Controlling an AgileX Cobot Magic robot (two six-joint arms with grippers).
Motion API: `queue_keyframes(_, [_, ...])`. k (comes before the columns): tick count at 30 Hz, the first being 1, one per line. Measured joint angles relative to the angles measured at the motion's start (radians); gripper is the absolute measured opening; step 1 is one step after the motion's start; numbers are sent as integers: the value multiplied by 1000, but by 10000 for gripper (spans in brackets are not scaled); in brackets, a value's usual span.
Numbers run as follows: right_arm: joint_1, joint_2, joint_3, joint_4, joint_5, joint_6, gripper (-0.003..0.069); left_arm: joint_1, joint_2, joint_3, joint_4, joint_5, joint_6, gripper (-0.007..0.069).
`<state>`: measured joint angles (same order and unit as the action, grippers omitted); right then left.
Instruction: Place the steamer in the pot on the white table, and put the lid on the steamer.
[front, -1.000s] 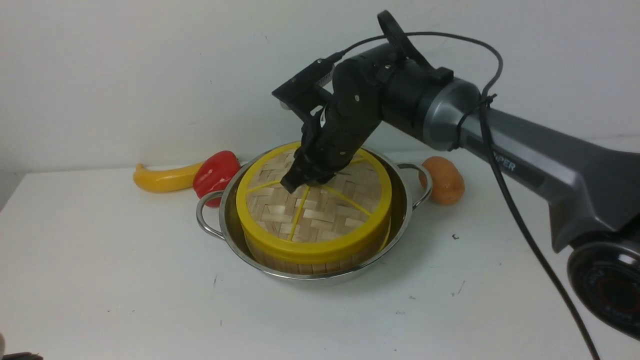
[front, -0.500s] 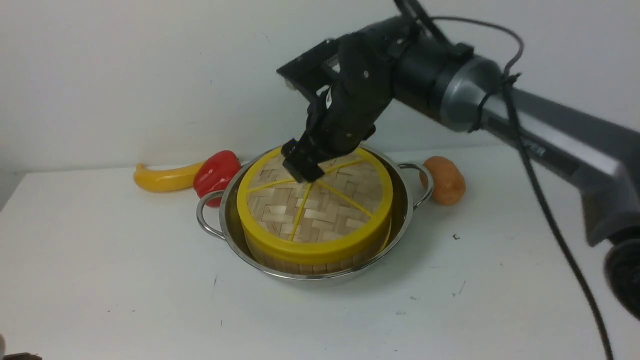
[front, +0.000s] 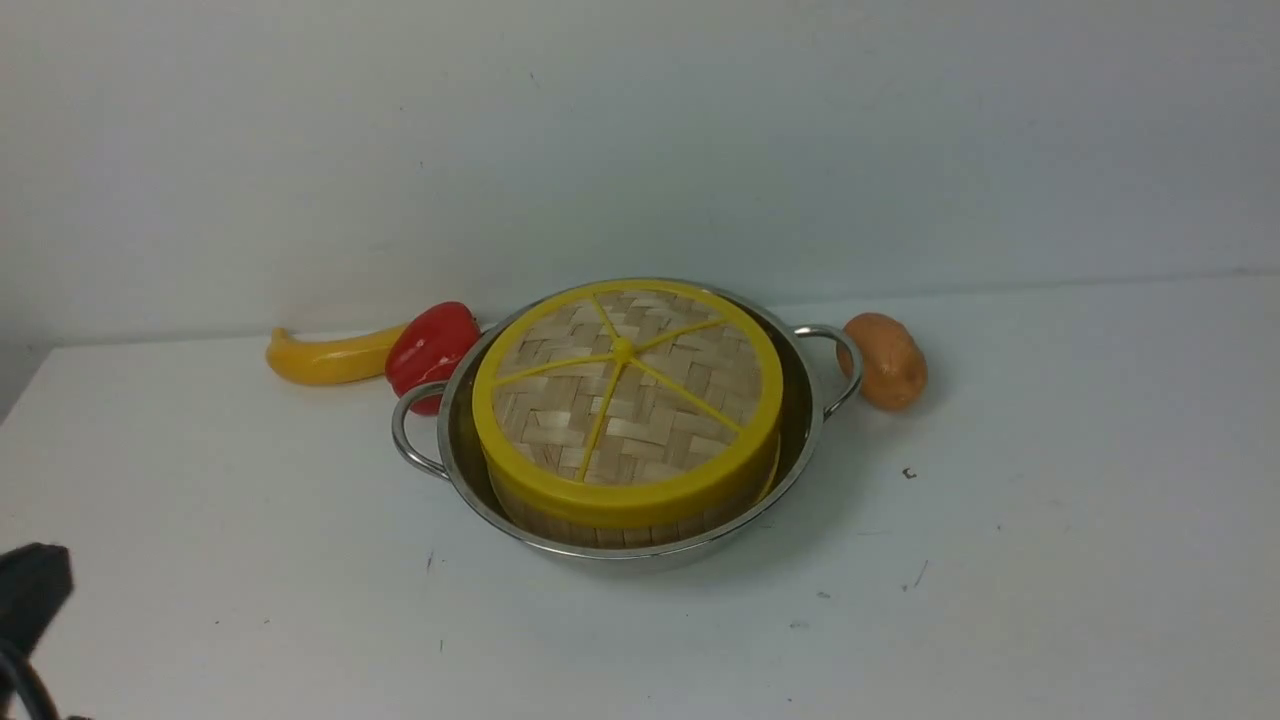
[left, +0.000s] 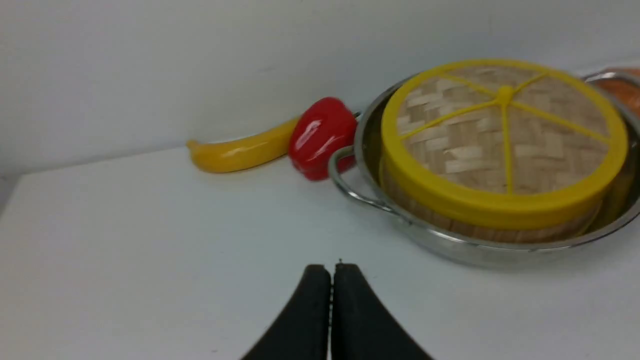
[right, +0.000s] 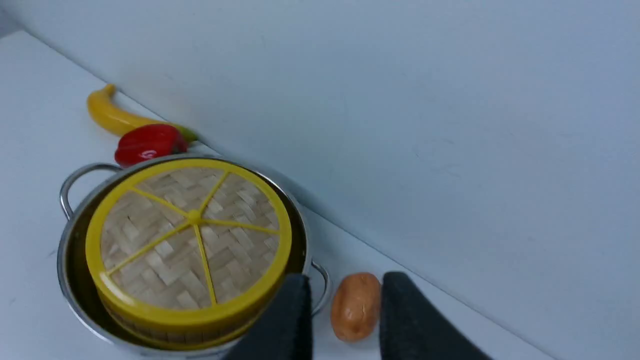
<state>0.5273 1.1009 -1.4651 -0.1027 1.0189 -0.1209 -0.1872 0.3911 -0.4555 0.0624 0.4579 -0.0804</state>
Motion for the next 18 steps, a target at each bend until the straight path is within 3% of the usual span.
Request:
queue_keyframes(3, [0,-196,273,25,-127,2,46,0,-49,103,-62,-116,-11,0])
queue_keyframes(6, [0,-350,521,53,-276,4,-3,0,-84,122,-73,-206,5,0])
queue_keyframes(11, [0,-520,905,77,-585,22,-7,0,-96,122,-78,-255,14,0])
queue_keyframes(14, [0,-567,1003,82,-729,23,-6,0,-96,123,-78,-230,15,0])
queue_keyframes(18, [0,-579,1029,92,-789,23,-2,0,-96,123,-78,-226,16,0])
